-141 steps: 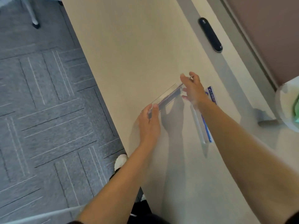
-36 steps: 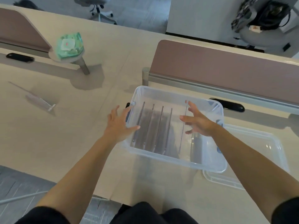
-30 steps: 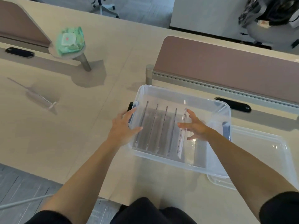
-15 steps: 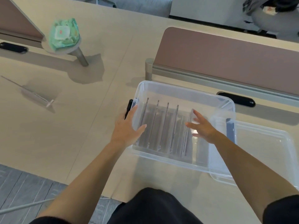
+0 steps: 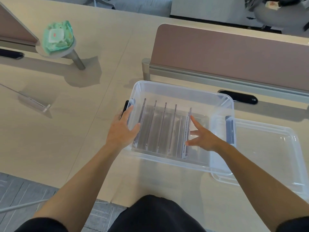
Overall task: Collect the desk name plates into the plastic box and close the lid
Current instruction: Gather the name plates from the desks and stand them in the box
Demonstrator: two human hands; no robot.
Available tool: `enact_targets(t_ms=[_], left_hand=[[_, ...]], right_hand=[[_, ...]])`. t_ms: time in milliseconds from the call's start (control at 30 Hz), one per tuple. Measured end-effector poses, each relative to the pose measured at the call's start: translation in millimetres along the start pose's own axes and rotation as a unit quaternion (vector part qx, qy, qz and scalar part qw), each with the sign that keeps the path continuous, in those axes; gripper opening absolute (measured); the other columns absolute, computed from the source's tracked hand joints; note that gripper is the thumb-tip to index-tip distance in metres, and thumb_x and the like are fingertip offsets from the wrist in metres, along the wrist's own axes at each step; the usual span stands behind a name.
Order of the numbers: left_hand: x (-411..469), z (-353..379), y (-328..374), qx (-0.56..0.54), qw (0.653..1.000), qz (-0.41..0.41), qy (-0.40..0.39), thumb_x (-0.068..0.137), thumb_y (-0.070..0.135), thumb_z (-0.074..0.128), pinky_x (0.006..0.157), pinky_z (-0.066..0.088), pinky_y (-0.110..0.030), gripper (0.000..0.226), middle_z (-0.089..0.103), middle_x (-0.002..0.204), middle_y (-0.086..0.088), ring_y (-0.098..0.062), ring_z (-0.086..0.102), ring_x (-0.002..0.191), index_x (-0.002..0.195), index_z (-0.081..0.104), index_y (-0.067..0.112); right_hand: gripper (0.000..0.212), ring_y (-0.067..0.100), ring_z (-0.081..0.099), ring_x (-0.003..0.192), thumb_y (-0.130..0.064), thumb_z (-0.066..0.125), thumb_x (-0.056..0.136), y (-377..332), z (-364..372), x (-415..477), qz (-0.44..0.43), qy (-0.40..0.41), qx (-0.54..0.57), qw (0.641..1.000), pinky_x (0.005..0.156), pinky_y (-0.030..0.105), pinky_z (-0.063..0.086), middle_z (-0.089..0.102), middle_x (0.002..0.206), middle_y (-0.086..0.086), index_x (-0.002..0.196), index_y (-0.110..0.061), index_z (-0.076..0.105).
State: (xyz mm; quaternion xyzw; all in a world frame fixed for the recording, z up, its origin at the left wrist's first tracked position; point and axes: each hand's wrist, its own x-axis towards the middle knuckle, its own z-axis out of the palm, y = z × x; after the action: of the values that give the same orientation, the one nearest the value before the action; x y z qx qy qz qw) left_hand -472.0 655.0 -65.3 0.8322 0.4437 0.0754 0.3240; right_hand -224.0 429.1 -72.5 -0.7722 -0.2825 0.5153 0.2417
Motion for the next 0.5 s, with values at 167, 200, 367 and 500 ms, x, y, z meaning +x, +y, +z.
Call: enact_targets(t_ms=[167,200,367,500], left_hand=[[0,1,1,0.011,1.0,0.008,0.012,0.088,0.044,0.06,0.107,0.04,-0.042,0.073,0.037,0.149,0.0,-0.02,0.037,0.135,0.148,0.02,0.047],[0,1,1,0.012,1.0,0.009,0.013,0.088,0.043,0.06,0.107,0.04,-0.043,0.072,0.038,0.149,0.0,-0.02,0.038,0.135,0.148,0.02,0.047],[1,1,1,0.017,1.0,0.009,0.013,0.088,0.043,0.06,0.107,0.042,-0.046,0.072,0.039,0.149,-0.002,-0.021,0.038,0.135,0.148,0.02,0.047],[1,2,1,0.028,0.999,0.014,0.016,0.089,0.044,0.06,0.105,0.044,-0.045,0.071,0.04,0.147,-0.001,-0.021,0.041,0.131,0.149,0.02,0.045]], right_hand=[[0.119,0.022,0.065,0.117,-0.053,0.079,0.065,-7,3,0,-0.015,-0.012,-0.012,1.0,0.109,0.042,0.043,0.05,0.149,-0.001,0.144,-0.066,-0.009],[0.118,0.022,0.066,0.115,-0.053,0.077,0.066,-8,3,0,-0.018,-0.015,-0.016,1.0,0.109,0.042,0.043,0.048,0.15,0.0,0.146,-0.062,-0.01],[0.116,0.021,0.067,0.113,-0.053,0.074,0.072,-12,4,0,-0.028,-0.021,-0.039,0.999,0.111,0.044,0.04,0.045,0.153,0.0,0.15,-0.055,-0.011],[0.116,0.031,0.052,0.133,-0.06,0.071,0.068,-12,5,1,-0.028,-0.013,-0.055,0.998,0.116,0.05,0.034,0.046,0.152,-0.003,0.147,-0.058,-0.013]])
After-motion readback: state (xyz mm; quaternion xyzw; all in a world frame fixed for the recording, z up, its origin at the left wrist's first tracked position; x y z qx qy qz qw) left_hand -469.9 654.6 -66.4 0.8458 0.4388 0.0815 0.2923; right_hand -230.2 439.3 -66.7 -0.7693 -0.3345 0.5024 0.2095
